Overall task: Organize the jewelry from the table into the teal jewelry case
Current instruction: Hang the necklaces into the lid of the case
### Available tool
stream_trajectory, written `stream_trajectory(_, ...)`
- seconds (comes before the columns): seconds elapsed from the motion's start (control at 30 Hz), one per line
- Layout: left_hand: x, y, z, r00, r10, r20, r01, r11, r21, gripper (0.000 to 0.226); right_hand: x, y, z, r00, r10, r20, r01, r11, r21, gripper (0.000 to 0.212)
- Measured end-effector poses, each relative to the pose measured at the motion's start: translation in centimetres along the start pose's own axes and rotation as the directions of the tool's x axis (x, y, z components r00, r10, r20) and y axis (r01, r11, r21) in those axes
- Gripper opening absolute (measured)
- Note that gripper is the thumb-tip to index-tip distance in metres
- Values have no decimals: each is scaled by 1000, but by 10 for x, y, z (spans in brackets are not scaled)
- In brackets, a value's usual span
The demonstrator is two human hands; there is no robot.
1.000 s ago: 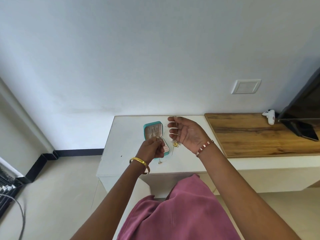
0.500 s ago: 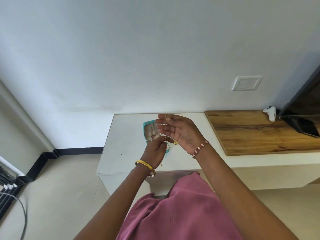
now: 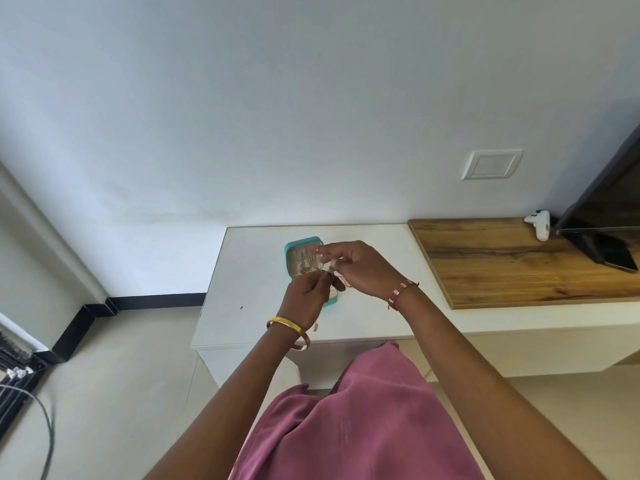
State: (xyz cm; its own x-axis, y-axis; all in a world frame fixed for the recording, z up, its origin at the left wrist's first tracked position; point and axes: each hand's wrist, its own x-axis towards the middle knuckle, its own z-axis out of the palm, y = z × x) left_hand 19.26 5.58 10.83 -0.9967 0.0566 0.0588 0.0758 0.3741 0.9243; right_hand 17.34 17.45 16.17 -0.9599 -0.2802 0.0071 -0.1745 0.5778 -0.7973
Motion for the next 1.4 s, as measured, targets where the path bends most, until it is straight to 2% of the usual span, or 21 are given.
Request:
stream_trajectory(0.07, 1, -1, -3, 999, -31, -32, 29, 998, -53, 38, 2, 8, -1, 999, 33, 18, -32, 997, -64, 43)
stream_trajectory(0.23, 5, -1, -13, 991, -118, -61, 105, 977, -187, 33, -1, 22, 1, 990, 112, 84, -106, 992, -73, 39)
stream_trajectory(0.47, 4, -3, -18, 966, -255, 39, 247, 874, -418, 26, -11, 26, 3, 983, 130, 131, -141, 987, 81, 26)
stream_trajectory(0.63, 2, -3, -18, 955, -287, 74, 288, 841, -458, 20, -14, 26, 3, 987, 92, 134, -120, 968, 222, 24)
stream_trajectory(0.8, 5, -1, -19, 945, -321, 65, 310, 811, -496, 17, -17, 24, 9, 988, 79, 135, -129, 900, 417, 26)
stream_trajectory(0.9, 6, -1, -19, 941, -333, 54, 316, 816, -483, 16, -17, 26, 15, 991, 79, 109, -120, 890, 441, 35)
stream_trajectory(1.17, 0, 1, -21, 937, -341, 80, 326, 768, -551, 13, -12, 32, 18, 982, 185, 38, -185, 896, 403, 20)
stream_trajectory(1.27, -1, 1, -22, 929, -359, 93, 343, 737, -582, 10, -14, 31, 15, 980, 193, 58, -199, 881, 430, 17)
stream_trajectory(1.33, -2, 1, -22, 923, -363, 126, 361, 706, -609, 10, -15, 28, 13, 981, 168, 99, -195, 856, 479, 5)
stream_trajectory(1.4, -3, 2, -22, 916, -367, 162, 381, 668, -639, 12, -16, 25, 11, 981, 148, 128, -194, 824, 533, 9)
